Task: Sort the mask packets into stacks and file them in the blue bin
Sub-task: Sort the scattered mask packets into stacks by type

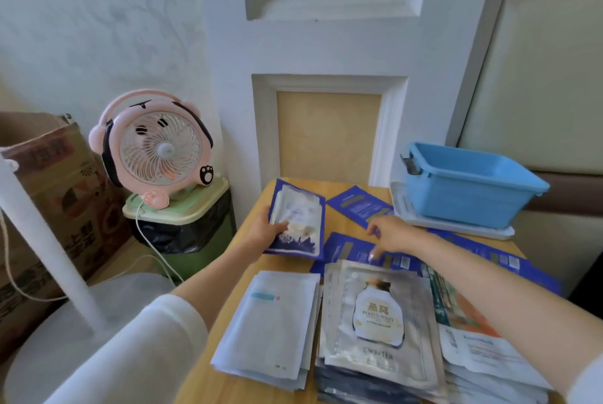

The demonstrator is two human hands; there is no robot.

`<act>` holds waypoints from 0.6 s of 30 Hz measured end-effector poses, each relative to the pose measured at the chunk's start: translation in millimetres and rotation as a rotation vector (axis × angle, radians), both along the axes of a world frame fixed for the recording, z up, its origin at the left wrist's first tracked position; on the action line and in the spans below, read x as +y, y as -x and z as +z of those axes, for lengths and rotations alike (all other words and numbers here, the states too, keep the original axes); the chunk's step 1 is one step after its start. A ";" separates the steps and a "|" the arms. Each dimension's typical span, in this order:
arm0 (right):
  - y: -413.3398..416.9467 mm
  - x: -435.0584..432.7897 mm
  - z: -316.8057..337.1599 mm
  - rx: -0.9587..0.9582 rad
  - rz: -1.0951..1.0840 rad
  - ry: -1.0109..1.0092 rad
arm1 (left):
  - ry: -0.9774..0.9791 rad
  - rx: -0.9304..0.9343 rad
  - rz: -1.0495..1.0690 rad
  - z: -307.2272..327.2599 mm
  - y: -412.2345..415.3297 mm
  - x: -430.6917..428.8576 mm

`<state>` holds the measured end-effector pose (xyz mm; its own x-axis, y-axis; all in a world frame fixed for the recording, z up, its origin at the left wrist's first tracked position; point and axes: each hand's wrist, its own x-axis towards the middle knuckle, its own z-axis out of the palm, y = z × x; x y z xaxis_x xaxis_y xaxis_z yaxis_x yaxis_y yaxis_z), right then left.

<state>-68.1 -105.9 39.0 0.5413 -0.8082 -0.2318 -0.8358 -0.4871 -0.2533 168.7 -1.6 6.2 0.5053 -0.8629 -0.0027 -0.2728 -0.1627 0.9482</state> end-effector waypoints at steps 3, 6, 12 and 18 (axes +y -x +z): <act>3.2 -4.7 -0.1 0.137 0.031 -0.018 | -0.180 -0.267 0.029 -9.4 -10.5 -12.4; 4.4 -10.5 -3.1 0.120 0.022 -0.043 | -0.299 -0.731 0.079 -15.4 -8.6 -13.8; -1.7 -22.8 -11.6 0.119 -0.035 -0.046 | -0.431 -1.086 -0.482 -35.2 0.9 -4.7; 0.1 -26.2 11.5 -0.257 -0.272 0.244 | -0.508 -1.116 -0.502 -17.5 6.6 -6.7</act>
